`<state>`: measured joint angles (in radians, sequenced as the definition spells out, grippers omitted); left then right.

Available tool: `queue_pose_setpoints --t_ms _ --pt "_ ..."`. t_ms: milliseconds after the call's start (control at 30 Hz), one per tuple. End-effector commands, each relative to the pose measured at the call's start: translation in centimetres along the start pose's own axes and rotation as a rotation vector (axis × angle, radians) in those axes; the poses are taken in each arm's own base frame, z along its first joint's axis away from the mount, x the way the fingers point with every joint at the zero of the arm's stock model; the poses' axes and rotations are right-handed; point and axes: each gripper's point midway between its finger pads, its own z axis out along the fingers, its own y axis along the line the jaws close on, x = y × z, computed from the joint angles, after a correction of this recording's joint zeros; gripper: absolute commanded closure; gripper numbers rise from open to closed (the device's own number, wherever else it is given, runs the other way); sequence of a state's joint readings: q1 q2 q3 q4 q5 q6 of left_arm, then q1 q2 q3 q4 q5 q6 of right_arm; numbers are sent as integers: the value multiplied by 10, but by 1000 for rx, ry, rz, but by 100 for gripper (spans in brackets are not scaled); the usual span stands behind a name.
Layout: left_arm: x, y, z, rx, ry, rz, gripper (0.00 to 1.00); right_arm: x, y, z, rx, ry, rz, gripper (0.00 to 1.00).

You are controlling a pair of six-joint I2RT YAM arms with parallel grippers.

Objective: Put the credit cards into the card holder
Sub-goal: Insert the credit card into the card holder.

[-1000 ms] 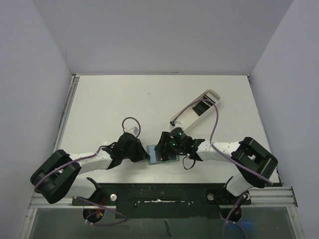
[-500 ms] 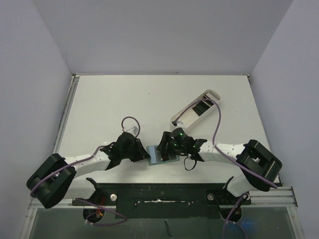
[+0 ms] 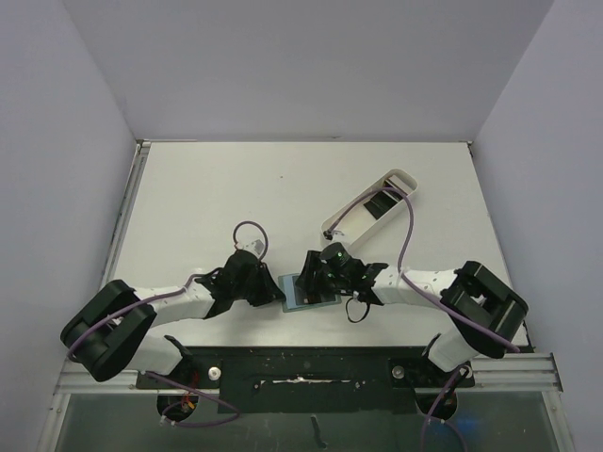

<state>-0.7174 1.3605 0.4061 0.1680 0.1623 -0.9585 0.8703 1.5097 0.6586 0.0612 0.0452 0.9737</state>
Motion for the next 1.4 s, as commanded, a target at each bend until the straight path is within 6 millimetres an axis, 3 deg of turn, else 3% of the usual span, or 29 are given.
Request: queue_pose_setpoints --t_ms 0,300,533,1000,1200,1367 --pt "-7 -15 5 60 -19 19 99 -10 24 3 -64 -22 -12 44" --pt "-7 -16 4 63 -18 23 99 -17 48 1 -135 -32 -44 47" --pt "-8 -17 3 68 -23 26 99 -14 52 1 -161 -21 -59 49" --pt "-32 -47 -13 106 -86 51 88 -34 12 -37 2 -125 -97 40" --pt "-28 -55 -8 163 -67 53 88 -29 -6 -36 25 -118 -69 39" --pt "-20 -46 4 142 -34 47 88 -23 -15 -30 42 -96 -56 38"
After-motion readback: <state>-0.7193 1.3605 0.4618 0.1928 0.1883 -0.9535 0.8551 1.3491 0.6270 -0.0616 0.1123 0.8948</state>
